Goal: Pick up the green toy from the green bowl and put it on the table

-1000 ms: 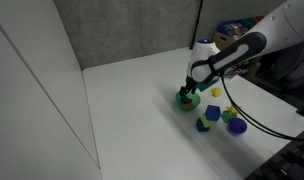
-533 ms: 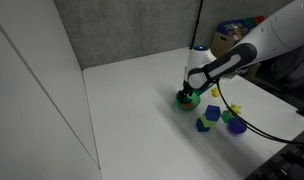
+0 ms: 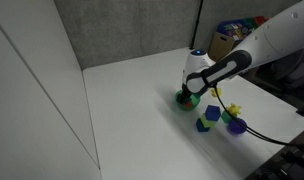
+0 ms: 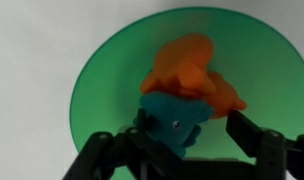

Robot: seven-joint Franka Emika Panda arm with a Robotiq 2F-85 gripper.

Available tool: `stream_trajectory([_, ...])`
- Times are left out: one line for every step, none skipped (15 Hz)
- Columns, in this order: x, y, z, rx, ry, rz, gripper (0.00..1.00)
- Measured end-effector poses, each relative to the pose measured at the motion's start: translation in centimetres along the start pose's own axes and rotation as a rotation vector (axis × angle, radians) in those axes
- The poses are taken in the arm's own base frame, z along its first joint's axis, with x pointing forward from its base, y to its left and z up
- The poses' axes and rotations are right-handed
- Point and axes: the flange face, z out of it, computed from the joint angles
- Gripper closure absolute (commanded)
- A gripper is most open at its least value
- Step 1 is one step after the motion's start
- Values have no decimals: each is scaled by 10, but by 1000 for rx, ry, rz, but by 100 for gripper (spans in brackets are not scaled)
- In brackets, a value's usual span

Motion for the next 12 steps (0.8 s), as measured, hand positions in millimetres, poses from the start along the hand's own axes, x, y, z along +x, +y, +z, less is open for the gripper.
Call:
stream_trajectory([4, 0, -4, -2, 10, -2, 58])
stream_trajectory([6, -1, -6, -4, 15, -3, 66])
stream_trajectory([7, -2, -6, -4, 17, -5, 75])
stream_trajectory([8, -3, -8, -4, 22, -6, 82])
stream_trajectory([9, -4, -9, -4, 25, -7, 88])
stream_trajectory([10, -4, -12, -4, 29, -7, 93])
stream_trajectory([11, -4, -15, -4, 33, -7, 91])
stream_trajectory([12, -3, -18, -4, 38, -7, 94])
stream_trajectory([14, -3, -22, -5, 44, -6, 95])
stream_trajectory([16, -2, -26, -5, 50, -5, 93])
stream_trajectory([18, -1, -31, -5, 57, -3, 94])
stream_trajectory([20, 0, -37, -5, 65, -2, 95])
